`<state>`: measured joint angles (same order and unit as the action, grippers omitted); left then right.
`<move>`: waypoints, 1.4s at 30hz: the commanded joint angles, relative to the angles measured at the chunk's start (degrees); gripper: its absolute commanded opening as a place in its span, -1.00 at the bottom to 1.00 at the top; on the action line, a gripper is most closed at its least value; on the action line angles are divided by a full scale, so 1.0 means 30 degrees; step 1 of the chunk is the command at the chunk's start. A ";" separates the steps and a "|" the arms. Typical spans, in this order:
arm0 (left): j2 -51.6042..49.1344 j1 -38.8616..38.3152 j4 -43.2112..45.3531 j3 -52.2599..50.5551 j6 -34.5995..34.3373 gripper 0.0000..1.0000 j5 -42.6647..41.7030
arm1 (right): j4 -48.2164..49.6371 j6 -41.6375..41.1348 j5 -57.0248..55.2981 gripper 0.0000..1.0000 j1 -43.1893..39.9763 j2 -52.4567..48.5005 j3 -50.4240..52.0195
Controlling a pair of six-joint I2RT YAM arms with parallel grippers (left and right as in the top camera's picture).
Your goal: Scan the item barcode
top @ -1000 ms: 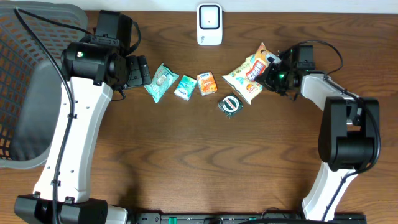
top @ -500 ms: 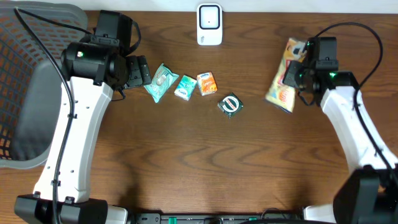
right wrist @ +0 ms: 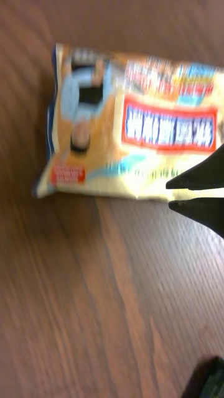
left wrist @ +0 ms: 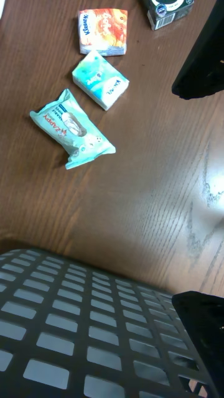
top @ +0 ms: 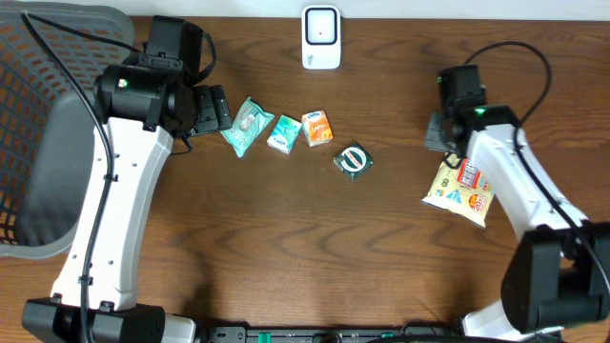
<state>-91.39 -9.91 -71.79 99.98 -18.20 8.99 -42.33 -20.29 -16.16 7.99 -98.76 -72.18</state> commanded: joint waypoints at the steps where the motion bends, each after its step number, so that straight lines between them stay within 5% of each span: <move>1: 0.0029 0.0029 -0.0058 -0.0058 -0.0175 0.95 0.0226 | 0.0124 0.0219 0.0219 -0.98 0.0729 -0.0546 -0.0044; 3: 0.0029 0.0029 -0.0058 -0.0058 -0.0175 0.96 0.0233 | 0.0058 0.0211 0.0219 -0.81 0.0838 -0.0546 -0.0044; 6: 0.0029 0.0029 -0.0058 -0.0058 -0.0175 0.96 0.0226 | -0.0015 0.0219 0.0211 0.16 0.0670 -0.0321 -0.0080; 10: 0.0029 0.0029 -0.0058 -0.0058 -0.0175 0.96 0.0233 | -0.0488 0.0211 0.0219 0.59 -0.0291 -0.0255 -0.0138; 22: 0.0029 0.0029 -0.0058 -0.0058 -0.0175 0.96 0.0233 | -0.0831 0.0233 0.6411 0.68 -0.4954 -0.0255 -0.0109; 37: 0.0029 0.0029 -0.0058 -0.0058 -0.0175 0.96 0.0233 | -0.1268 -0.2382 -0.2754 0.63 -0.0962 -0.1836 0.0015; 42: 0.0029 0.0029 -0.0058 -0.0058 -0.0175 0.96 0.0233 | -0.1712 -0.2630 -0.4561 0.78 -0.0357 -0.3694 0.0015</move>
<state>-91.39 -9.91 -71.79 99.98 -18.20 8.99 -46.48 -25.50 -22.13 6.26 -106.63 -72.20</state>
